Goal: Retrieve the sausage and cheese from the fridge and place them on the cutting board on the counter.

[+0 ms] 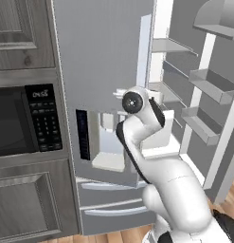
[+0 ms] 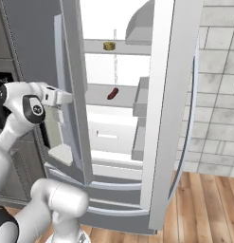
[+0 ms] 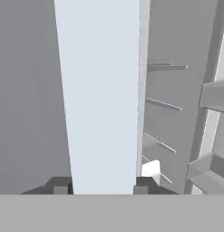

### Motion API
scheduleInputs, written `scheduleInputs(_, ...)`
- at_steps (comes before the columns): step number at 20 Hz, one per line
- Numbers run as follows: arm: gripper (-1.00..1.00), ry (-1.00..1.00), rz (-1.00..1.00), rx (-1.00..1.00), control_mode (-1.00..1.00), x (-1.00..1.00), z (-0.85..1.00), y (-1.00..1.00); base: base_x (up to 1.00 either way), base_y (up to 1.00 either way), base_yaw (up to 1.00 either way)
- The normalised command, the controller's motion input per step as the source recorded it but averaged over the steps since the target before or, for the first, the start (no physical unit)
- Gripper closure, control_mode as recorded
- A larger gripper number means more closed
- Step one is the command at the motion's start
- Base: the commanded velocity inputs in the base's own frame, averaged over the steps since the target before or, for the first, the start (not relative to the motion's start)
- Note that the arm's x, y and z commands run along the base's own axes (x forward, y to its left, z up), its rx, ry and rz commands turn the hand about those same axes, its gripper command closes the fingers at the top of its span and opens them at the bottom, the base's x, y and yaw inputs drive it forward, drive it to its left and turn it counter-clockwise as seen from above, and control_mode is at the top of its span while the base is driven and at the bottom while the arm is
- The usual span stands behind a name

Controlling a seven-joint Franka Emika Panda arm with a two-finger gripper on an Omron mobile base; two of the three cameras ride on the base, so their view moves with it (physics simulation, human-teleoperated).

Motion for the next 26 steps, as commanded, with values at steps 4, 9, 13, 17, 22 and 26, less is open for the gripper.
scheduleInputs(4,1.0,-0.04,-0.18,-0.01,-1.0,-0.93,0.01,0.42,0.0,0.0,0.0)
scheduleInputs(9,1.0,-0.12,-0.12,-0.02,-1.0,-0.79,0.0,0.43,0.0,0.0,0.0)
scheduleInputs(13,-1.0,-0.04,-0.16,0.0,-1.0,-0.31,-0.01,0.45,0.0,0.0,0.0)
scheduleInputs(17,-1.0,0.0,-0.22,0.0,-1.0,0.0,-0.01,0.36,0.0,0.0,0.0)
scheduleInputs(22,-1.0,0.0,-0.25,0.0,-1.0,-0.02,0.0,0.26,0.0,0.0,0.0)
scheduleInputs(26,-1.0,-0.01,-0.28,0.0,-1.0,-0.44,0.0,0.02,0.0,0.0,0.0)
